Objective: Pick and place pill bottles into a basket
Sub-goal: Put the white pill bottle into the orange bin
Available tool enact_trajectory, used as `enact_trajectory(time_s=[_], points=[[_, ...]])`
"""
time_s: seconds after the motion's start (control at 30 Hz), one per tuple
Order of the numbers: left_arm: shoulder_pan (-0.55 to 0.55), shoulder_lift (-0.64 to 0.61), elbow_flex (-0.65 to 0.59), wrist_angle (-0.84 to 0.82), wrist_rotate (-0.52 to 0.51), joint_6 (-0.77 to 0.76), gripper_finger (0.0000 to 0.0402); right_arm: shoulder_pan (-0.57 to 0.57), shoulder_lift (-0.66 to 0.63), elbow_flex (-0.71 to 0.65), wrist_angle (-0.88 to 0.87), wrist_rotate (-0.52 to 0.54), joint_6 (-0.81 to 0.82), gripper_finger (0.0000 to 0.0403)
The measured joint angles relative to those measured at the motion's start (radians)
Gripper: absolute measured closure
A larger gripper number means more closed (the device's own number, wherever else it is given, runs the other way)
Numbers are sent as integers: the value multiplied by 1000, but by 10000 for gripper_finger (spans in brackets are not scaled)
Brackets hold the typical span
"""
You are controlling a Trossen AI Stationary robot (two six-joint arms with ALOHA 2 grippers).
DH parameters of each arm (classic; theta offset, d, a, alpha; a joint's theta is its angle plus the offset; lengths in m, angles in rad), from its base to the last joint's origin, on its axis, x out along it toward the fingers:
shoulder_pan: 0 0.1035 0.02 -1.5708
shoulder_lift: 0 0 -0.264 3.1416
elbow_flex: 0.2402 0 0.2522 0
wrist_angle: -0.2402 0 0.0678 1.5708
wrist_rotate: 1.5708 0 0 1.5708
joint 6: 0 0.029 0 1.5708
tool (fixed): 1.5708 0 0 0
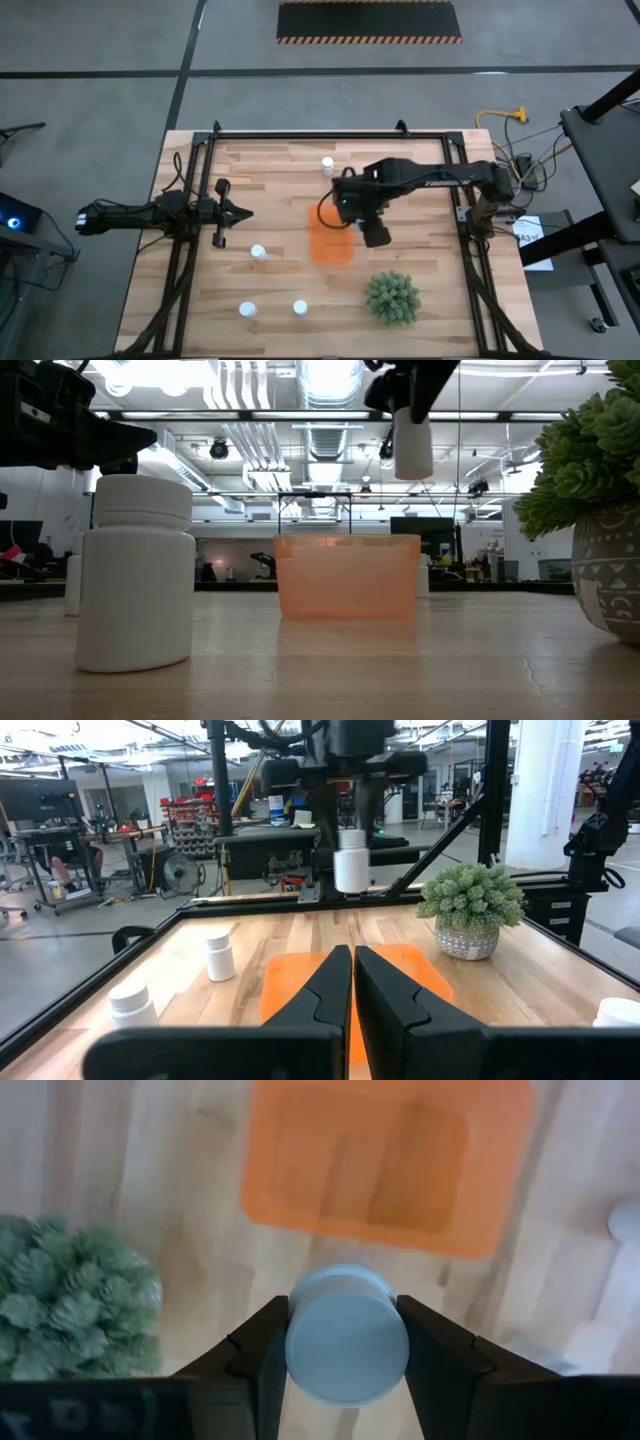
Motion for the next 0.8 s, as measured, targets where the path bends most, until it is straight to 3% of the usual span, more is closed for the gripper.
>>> enact_trajectory(time_s=[0.3, 0.8], points=[[0, -1, 0, 0, 0, 0, 401, 73, 73, 37, 86, 0, -3, 257], [0, 3, 0, 1, 0, 0, 401, 95, 96, -117, 246, 0, -35, 257]])
